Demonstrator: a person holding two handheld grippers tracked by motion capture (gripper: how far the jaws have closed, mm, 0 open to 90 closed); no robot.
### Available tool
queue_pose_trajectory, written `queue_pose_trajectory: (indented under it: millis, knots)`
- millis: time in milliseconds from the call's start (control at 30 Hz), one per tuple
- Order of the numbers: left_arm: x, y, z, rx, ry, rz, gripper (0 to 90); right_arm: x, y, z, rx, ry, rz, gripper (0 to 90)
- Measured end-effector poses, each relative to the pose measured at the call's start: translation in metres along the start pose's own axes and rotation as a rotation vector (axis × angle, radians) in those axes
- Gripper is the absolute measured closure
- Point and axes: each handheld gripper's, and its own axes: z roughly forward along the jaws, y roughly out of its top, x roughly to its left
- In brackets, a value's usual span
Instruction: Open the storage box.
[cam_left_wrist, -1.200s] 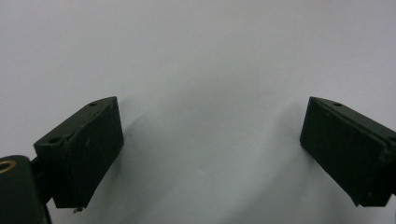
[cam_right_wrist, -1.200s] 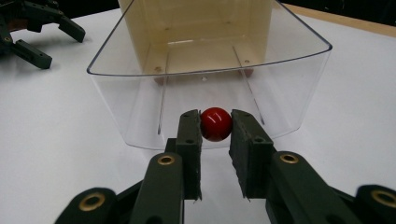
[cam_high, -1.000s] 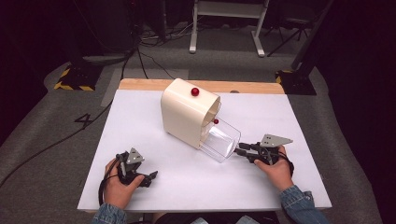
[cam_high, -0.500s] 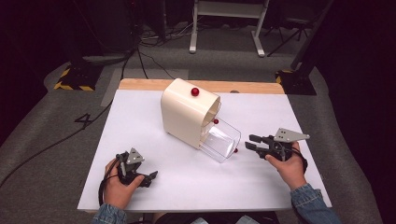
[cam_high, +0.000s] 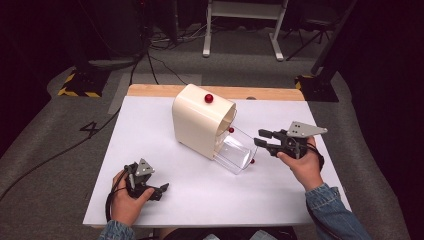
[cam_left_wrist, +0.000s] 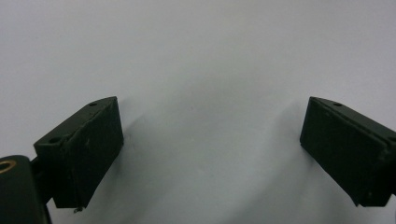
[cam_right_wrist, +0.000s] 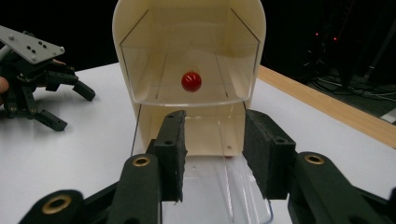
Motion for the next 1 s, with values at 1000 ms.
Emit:
queue_pose_trajectory:
  millis: [1000]
  knots:
    - [-0.001,-0.001,0.000,-0.007,0.006,-0.001,6.6,0.003,0.003,0.076,-0.024,0.077,0.018,73.7]
